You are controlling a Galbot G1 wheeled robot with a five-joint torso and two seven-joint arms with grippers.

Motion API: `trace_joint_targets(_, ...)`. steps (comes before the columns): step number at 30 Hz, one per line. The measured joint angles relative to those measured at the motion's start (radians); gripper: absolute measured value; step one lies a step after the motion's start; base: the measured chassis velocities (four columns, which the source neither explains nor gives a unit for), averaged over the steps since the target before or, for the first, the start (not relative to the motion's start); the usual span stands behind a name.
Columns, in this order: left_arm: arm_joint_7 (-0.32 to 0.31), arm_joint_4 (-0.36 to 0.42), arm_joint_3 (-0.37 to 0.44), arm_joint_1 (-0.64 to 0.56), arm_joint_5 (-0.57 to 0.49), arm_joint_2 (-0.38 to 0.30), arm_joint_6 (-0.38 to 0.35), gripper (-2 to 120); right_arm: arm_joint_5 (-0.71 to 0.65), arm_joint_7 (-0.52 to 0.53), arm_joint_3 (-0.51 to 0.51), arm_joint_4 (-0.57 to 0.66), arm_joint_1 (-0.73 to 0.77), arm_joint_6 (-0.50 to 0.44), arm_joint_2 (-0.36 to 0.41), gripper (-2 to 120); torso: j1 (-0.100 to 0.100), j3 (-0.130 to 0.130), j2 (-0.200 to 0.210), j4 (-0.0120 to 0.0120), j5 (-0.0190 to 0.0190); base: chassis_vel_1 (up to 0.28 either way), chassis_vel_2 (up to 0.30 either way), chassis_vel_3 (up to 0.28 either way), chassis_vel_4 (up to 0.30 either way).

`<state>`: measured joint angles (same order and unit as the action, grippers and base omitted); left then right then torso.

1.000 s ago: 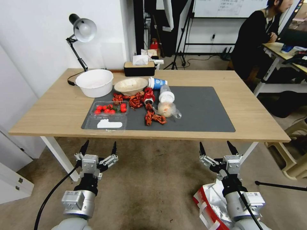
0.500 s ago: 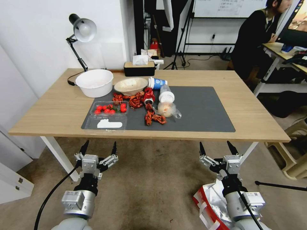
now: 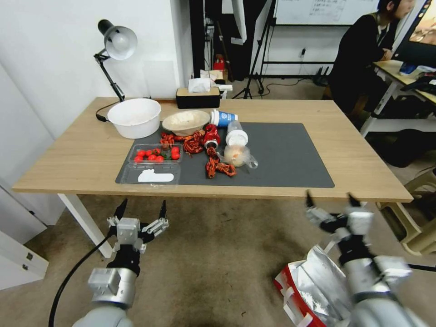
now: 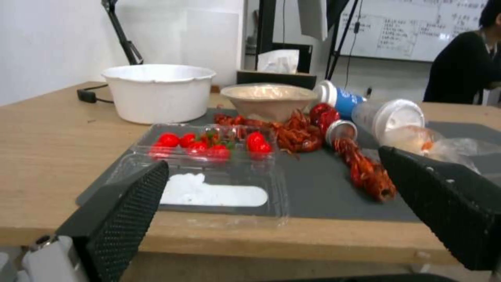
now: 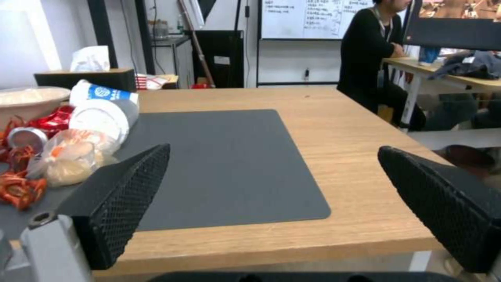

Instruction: Pick up the food delivery bag from the floor and place it on the table.

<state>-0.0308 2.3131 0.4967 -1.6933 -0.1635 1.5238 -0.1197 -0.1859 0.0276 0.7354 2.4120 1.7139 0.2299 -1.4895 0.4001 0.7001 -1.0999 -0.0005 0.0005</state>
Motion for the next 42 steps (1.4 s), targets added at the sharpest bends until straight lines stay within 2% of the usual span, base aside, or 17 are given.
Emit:
trace_joint_targets(7,-0.003,-0.023,0.004,-0.002,0.015,0.001,0.024,100,0.000,-0.006,-0.005,-0.005,0.005,-0.010,-0.001,100,0.000,0.000,0.000,0.0005,-0.0006,0.000,0.000,0.000,0.000)
trace_joint_targets(9,0.000,-0.043,0.012,-0.008,0.019,0.001,0.074,100,0.002,-0.009,-0.007,-0.008,0.006,-0.015,-0.001,100,0.000,0.000,0.000,0.0006,-0.0005,0.000,0.000,0.000,0.000)
trace_joint_targets(12,0.008,-0.053,0.021,-0.010,0.019,-0.001,0.094,100,0.004,-0.010,-0.008,-0.008,0.007,-0.018,0.000,100,0.000,0.000,0.000,0.0006,-0.0006,0.000,0.000,0.000,0.000)
trace_joint_targets(25,0.019,-0.037,0.027,-0.016,0.016,-0.010,0.068,100,0.006,-0.011,-0.008,-0.006,0.015,-0.026,0.001,100,0.000,0.000,0.000,0.0005,-0.0006,0.000,0.000,0.000,0.000)
trace_joint_targets(42,0.018,-0.031,0.029,-0.022,0.015,-0.016,0.068,100,0.006,-0.009,-0.020,-0.011,0.020,-0.036,0.008,100,-0.036,-0.045,0.082,0.0005,-0.0005,0.000,0.000,0.000,0.000)
